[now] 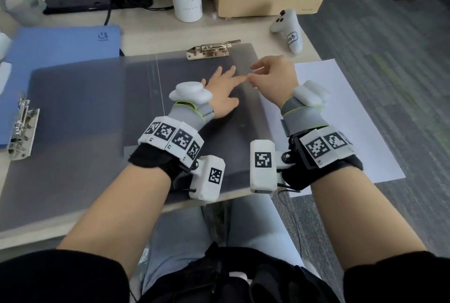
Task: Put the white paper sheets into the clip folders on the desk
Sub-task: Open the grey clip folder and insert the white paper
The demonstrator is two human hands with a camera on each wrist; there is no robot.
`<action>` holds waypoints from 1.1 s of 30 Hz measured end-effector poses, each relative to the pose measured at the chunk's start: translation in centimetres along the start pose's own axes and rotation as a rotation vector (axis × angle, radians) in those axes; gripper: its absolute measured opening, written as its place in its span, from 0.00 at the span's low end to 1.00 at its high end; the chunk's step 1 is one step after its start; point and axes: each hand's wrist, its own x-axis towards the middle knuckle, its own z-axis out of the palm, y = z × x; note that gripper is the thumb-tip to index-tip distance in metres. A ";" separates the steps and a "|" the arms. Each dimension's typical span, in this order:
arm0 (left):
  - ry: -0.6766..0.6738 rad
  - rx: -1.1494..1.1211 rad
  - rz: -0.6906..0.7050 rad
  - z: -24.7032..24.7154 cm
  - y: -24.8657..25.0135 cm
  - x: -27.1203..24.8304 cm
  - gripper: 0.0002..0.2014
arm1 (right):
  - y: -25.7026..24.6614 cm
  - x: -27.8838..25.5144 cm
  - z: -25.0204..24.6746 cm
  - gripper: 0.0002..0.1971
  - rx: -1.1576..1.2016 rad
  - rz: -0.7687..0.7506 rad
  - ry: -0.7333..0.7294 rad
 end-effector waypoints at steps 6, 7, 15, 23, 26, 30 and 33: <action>-0.044 -0.031 0.031 2.3 2.8 -1.8 0.26 | 3.6 -2.4 -1.8 0.18 -0.176 0.095 0.081; -0.047 -0.027 0.030 2.5 3.2 -2.0 0.26 | 4.3 -2.8 -1.9 0.20 -0.197 0.118 0.070; -0.020 0.001 0.042 3.0 5.8 -3.1 0.24 | 5.6 -4.7 -2.6 0.19 -0.083 0.076 0.016; 0.019 -0.059 0.089 4.5 8.4 -2.5 0.22 | 8.3 -6.3 -5.7 0.16 -0.024 0.102 0.130; 0.020 -0.059 0.122 5.6 9.7 -1.8 0.20 | 10.3 -6.4 -7.4 0.21 -0.163 0.193 0.272; 0.007 -0.022 0.141 6.4 10.7 -1.2 0.19 | 12.4 -6.5 -8.9 0.24 -0.411 0.283 0.300; 0.045 -0.012 0.127 6.9 11.1 -0.8 0.19 | 13.3 -6.6 -9.4 0.27 -0.471 0.363 0.227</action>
